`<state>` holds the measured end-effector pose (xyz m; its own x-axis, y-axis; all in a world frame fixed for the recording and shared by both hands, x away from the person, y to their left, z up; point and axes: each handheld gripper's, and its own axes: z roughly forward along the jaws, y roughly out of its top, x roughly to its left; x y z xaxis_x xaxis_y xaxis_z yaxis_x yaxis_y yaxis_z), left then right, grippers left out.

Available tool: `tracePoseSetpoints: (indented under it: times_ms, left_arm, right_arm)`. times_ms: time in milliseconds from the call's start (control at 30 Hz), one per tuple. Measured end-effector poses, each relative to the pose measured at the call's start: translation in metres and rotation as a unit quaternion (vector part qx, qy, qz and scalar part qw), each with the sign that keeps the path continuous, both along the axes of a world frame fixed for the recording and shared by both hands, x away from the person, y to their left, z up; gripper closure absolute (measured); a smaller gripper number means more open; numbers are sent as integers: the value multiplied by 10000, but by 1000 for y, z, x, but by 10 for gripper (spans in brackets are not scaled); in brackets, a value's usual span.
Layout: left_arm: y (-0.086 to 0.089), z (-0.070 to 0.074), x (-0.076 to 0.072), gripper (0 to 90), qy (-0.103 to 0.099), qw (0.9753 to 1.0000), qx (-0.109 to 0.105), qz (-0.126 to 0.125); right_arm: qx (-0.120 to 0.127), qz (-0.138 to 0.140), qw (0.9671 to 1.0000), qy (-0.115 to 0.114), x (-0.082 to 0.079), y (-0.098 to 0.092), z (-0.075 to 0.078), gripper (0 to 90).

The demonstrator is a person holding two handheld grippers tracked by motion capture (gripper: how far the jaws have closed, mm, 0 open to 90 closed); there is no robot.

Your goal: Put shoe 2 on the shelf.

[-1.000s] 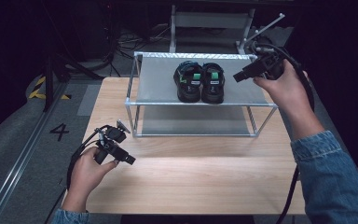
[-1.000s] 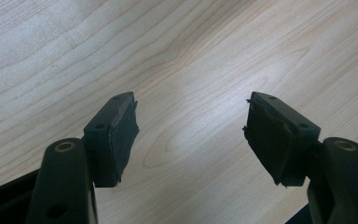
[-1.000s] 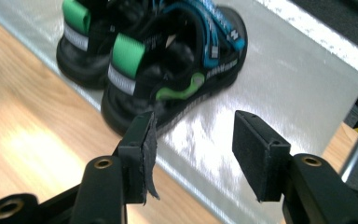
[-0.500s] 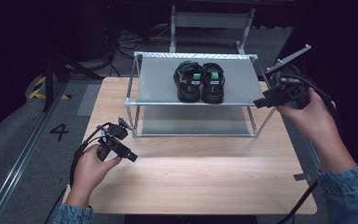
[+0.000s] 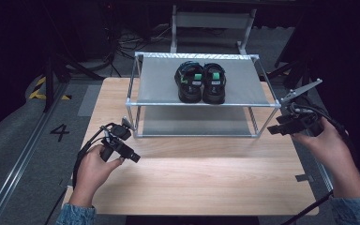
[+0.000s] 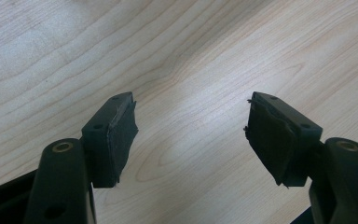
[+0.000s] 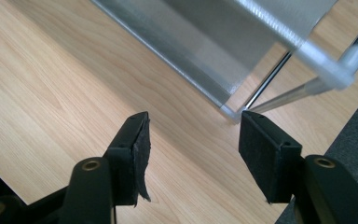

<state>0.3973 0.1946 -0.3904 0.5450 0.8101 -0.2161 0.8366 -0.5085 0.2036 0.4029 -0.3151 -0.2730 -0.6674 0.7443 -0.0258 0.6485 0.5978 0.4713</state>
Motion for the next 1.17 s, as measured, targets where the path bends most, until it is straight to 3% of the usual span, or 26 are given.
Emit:
tracePoseSetpoints:
  times_ms: [67,167,300,500,667,1000,1167]
  left_arm:
    - [0,0,0,332,-13,10000,-4,-4]
    - [1,0,0,332,-28,10000,-16,45]
    - [2,-1,0,335,-11,10000,-22,51]
    - [1,-2,0,336,-2,10000,-12,33]
    - [2,-2,0,335,-4,10000,-9,53]
    - [3,-2,-2,334,-50,10000,0,73]
    - [3,-2,-3,331,-72,10000,20,59]
  right_arm:
    - [135,-36,9999,77,-2,-5,-11,434]
    - [146,-13,9998,147,-4,-8,-26,431]
    - [73,164,9997,134,-7,-10,-45,427]
    - [291,69,9995,138,-15,-15,-72,427]
    - [369,195,9990,184,-20,-16,-96,427]
    - [409,-118,9986,313,-17,-20,-121,421]
    - [429,-134,9985,300,-17,-20,-124,416]
